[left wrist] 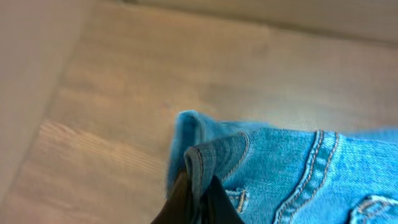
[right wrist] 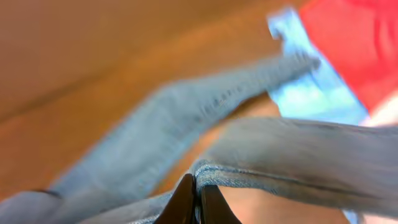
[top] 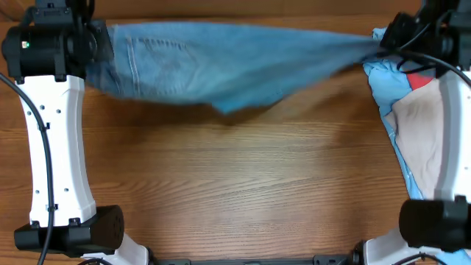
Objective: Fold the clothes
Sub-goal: 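Lift the jeans with both grippers and stretch them across the table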
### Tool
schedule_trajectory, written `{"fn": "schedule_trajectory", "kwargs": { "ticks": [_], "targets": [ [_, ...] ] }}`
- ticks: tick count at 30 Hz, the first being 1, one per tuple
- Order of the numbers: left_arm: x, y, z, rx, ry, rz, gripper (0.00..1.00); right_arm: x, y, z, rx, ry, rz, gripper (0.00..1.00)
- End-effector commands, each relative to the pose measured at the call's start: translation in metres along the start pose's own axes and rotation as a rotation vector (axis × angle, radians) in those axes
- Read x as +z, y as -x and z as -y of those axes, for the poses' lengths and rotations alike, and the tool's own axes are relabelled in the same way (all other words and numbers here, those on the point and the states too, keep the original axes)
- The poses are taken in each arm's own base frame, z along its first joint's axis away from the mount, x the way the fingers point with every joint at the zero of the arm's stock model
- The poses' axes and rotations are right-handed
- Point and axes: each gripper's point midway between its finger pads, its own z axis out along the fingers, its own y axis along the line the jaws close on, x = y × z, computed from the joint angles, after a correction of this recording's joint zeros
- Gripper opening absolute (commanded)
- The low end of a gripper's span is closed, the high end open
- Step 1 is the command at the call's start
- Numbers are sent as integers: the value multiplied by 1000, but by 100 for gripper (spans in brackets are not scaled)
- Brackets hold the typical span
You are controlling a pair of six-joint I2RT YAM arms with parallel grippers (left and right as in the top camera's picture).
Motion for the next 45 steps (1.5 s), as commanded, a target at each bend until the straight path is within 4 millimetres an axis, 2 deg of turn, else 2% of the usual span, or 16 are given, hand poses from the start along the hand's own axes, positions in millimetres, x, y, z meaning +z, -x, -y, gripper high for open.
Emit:
{"fn": "schedule_trajectory", "kwargs": {
  "ticks": [1,6,10,16,22,26,29,32,35,36,38,40,43,45],
  "targets": [
    [-8,-5,-10,-25,7,-16,4,3,-5,32,2,-141,-19,4],
    [-3,-17,-10,-8,13,-63,4,1,-28,41,-12,-178,-113,4],
    [2,-9,-7,-16,9,-37,4,1,-22,43,-46,-192,-91,4],
    [2,21,-7,-22,7,85,4,-4,-5,64,-41,-296,-18,4],
    [6,25,-28,-63,35,92,4,-4,-4,64,-39,-295,-13,4],
    [7,37,-27,-90,-16,136,4,-4,0,63,-38,-291,4,4],
    [4,58,-21,-106,-59,216,4,-3,5,62,-33,-286,23,4],
    [4,93,-13,-100,-102,349,4,-3,11,60,-34,-277,47,4],
    [14,149,2,-80,-153,559,4,-3,18,57,-5,-267,83,4],
    [16,160,3,-100,-159,601,4,-3,19,57,-6,-267,85,4],
    [18,161,4,-121,-167,601,4,-3,18,57,-6,-267,82,4],
    [24,151,5,-120,-165,555,4,-3,16,58,-6,-269,74,4],
    [47,104,6,-88,-145,344,4,-3,7,61,-4,-279,34,4],
    [62,62,6,-75,-130,162,4,-3,-3,63,-2,-290,-7,4]
  ]
}}
